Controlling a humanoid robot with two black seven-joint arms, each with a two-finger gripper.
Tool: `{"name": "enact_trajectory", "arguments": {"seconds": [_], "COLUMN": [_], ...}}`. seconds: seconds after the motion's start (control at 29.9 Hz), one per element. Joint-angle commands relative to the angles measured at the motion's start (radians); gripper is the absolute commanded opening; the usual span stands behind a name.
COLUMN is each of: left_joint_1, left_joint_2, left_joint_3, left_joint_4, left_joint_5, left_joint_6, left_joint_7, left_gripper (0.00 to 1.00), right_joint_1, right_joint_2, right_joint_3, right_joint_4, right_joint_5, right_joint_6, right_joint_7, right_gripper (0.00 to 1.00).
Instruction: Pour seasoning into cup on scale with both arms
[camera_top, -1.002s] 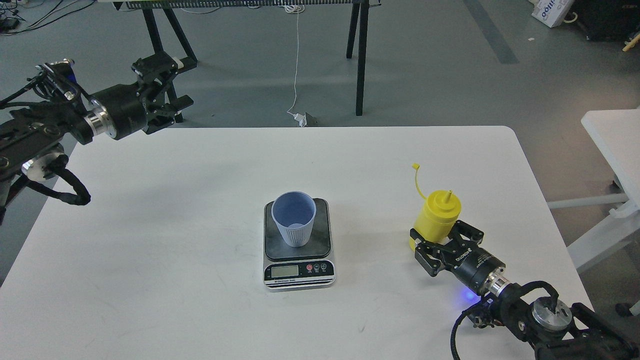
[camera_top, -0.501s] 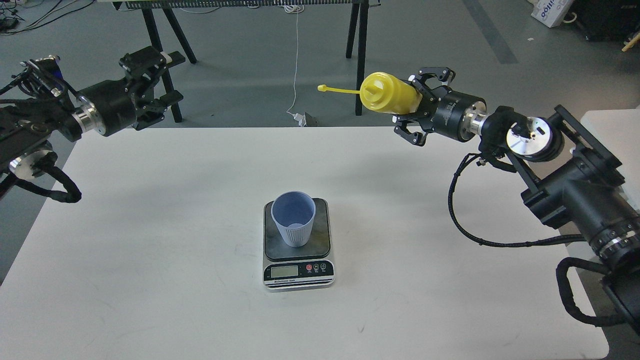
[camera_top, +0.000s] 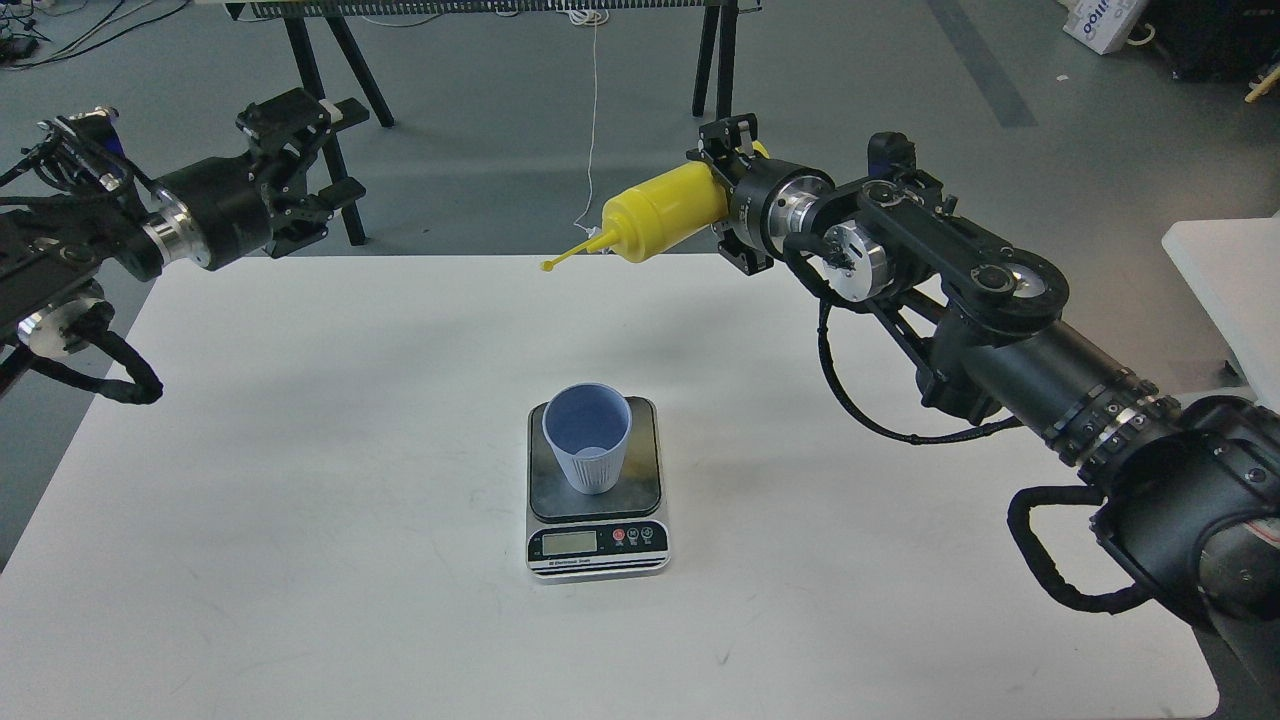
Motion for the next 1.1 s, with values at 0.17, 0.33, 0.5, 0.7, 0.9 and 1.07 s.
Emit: {"name": "enact_trajectory", "arguments": {"seconds": [0.17, 0.33, 0.5, 0.7, 0.9, 1.07], "left_joint_1": [0.006, 0.006, 0.006, 0.006, 0.006, 0.012], "left_joint_2": [0.006, 0.003, 0.003, 0.001, 0.008, 0.008], "left_joint_3": [0.002, 0.002, 0.002, 0.002, 0.002, 0.002], "left_joint_4": [0.000, 0.000, 0.000, 0.000, 0.002, 0.002], "left_joint_5": [0.000, 0.003, 0.006, 0.006, 0.006, 0.006], "left_joint_6": [0.000, 0.000, 0.000, 0.000, 0.000, 0.000], "left_joint_7": [0.000, 0.000, 0.000, 0.000, 0.000, 0.000], "left_gripper": [0.99, 0.99, 0.99, 0.99, 0.99, 0.99], "right_joint_1": [-0.003, -0.025, -0.030, -0.031, -0.031, -0.025], "right_joint_2": [0.000, 0.000, 0.000, 0.000, 0.000, 0.000], "right_joint_3": [-0.094, -0.114, -0.114, -0.120, -0.143, -0.163], "right_joint_4": [0.003, 0.012, 0.015, 0.017, 0.017, 0.017], "right_joint_5": [0.007, 0.011, 0.016, 0.016, 0.016, 0.016], "right_joint_6": [0.017, 0.057, 0.106, 0.132, 0.149, 0.158], "right_joint_7": [-0.017, -0.032, -0.034, -0.041, -0.041, -0.041], "right_gripper": [0.03, 0.03, 0.03, 0.03, 0.03, 0.03]}}
